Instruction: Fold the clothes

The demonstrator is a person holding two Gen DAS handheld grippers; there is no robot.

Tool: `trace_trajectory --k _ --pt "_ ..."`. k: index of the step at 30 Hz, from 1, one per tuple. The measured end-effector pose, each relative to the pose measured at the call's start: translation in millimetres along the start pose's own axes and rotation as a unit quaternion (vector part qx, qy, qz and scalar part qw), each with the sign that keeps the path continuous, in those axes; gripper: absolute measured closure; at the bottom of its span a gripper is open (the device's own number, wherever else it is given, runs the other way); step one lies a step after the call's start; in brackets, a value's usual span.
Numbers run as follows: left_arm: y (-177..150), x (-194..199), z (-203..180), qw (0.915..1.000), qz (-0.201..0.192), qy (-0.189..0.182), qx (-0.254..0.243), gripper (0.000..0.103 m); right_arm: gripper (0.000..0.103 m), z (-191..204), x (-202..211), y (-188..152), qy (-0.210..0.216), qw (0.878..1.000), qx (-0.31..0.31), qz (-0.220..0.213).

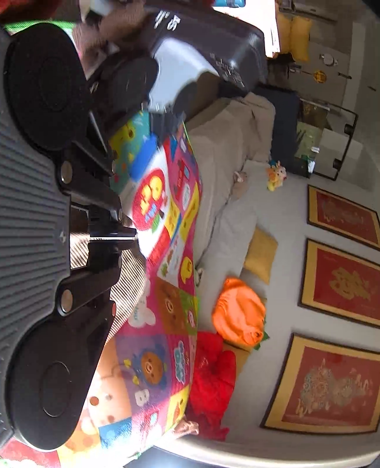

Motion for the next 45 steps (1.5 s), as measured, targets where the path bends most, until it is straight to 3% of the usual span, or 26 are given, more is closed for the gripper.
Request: trace_trajectory --k 6,9,10,11,14,18,19,20,21,22,24,27,33,36,38,40,41,43,45 --pt "-4 -1 -7 0.9969 -0.021 0.048 -0.058 0.011 0.100 -8 20 -25 -0.007 0.999 -0.028 0.014" --pt "-3 -10 2 0.9977 -0.010 0.050 -0.045 0.020 0.079 -19 29 -45 -0.035 0.998 -0.040 0.038" --pt "-3 -12 3 0.9979 -0.007 0.046 -0.044 0.024 0.062 -21 30 -53 -0.041 0.997 -0.042 0.050" --pt "-2 -14 3 0.9981 -0.006 0.042 -0.044 0.026 0.051 -22 30 -61 -0.047 0.996 -0.045 0.061" --pt "4 -18 0 0.9984 -0.010 0.034 -0.044 0.037 0.051 -21 24 -82 -0.058 0.993 -0.035 0.092" --pt "20 -29 11 0.9976 -0.017 0.059 -0.032 0.081 0.051 -27 3 -94 -0.081 0.990 -0.009 0.113" --pt "25 -31 17 0.9973 -0.018 0.066 -0.025 0.085 0.055 -31 -2 -94 -0.086 0.989 -0.006 0.116" --pt "29 -29 22 0.9971 -0.021 0.070 -0.021 0.087 0.074 -36 -2 -91 -0.094 0.990 -0.004 0.109" --pt "33 -25 28 0.9969 -0.025 0.072 -0.019 0.091 0.084 -42 -1 -86 -0.108 0.989 -0.004 0.101" --pt "34 -19 30 0.9969 -0.028 0.069 -0.023 0.092 0.098 -51 5 -79 -0.117 0.989 -0.019 0.086" --pt "30 -6 28 0.9968 -0.031 0.060 -0.042 0.092 0.098 -69 19 -65 -0.134 0.988 -0.047 0.057" --pt "6 6 15 0.9962 -0.010 0.041 -0.077 0.092 0.098 -72 35 -63 -0.134 0.988 -0.049 0.060" --pt "-33 17 4 0.9957 0.037 -0.008 -0.084 0.086 0.098 -55 25 -116 -0.106 0.981 -0.053 0.151" --pt "-33 24 10 0.9937 0.044 -0.028 -0.099 0.078 0.096 -60 35 -118 -0.106 0.981 -0.073 0.147" --pt "-32 29 19 0.9933 0.051 -0.039 -0.096 0.075 0.082 -65 45 -117 -0.114 0.980 -0.081 0.143" --pt "-27 36 32 0.9946 0.051 -0.057 -0.071 0.060 0.068 -69 54 -115 -0.120 0.979 -0.089 0.136" --pt "-24 40 38 0.9949 0.051 -0.066 -0.056 0.056 0.062 -70 59 -114 -0.121 0.979 -0.096 0.132" --pt "-13 46 51 0.9951 0.037 -0.089 -0.021 0.048 0.059 -77 64 -108 -0.117 0.980 -0.114 0.116" --pt "6 42 59 0.9937 0.014 -0.110 0.020 0.046 0.053 -86 65 -97 -0.108 0.980 -0.135 0.093"
Point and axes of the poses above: each gripper's, at about its wrist camera, not at the fingertips, and x roughly against the way its jaws point, z to its left, y to its top, the point moved 5 cm from there along -x, roughly the way its jaws point, and after that the axes turned 11 degrees about y, right-handed, at the moved point
